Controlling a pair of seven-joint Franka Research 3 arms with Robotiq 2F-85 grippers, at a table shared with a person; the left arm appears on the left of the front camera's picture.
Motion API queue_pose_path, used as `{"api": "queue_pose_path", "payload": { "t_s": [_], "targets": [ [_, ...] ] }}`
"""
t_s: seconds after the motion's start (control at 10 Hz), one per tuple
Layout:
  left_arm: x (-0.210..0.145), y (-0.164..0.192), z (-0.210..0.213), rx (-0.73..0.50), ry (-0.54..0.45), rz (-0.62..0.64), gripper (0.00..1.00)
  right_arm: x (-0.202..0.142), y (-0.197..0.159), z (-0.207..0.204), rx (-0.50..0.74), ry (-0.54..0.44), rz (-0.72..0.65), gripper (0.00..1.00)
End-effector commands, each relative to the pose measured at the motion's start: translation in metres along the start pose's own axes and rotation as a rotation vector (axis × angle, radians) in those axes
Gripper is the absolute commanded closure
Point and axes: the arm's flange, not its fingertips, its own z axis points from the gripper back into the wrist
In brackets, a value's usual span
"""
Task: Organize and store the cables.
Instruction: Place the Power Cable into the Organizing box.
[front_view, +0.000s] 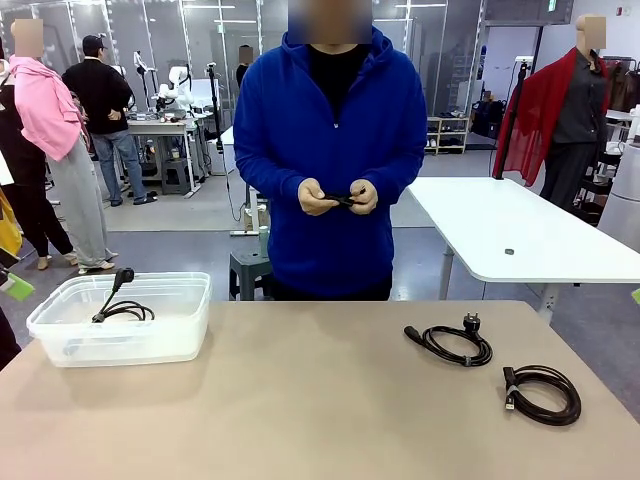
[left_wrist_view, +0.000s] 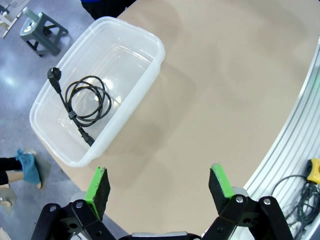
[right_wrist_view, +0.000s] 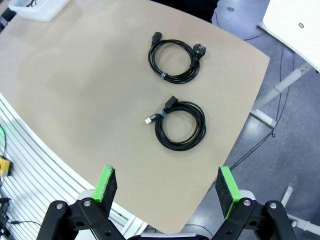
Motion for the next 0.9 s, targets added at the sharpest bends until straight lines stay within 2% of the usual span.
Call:
{"api": "queue_pose_path", "payload": {
  "t_s": [0.0,0.5,0.8],
  "targets": [
    [0.001,-0.001,0.001,0.008,0.006,-0.005,0.0,0.029,-0.01,-0.019,-0.009,0.059,0.045,0.0],
    [0.001,-0.001,0.001,0.008,0.006,-0.005,0.0,0.081,-0.018,-0.07,0.014,0.06,0.036,0.0],
    [0.001,-0.001,0.001,0.008,0.006,-0.005,0.0,0.118,-0.021,-0.12,-0.001,0.06,0.105,0.0]
  ]
}}
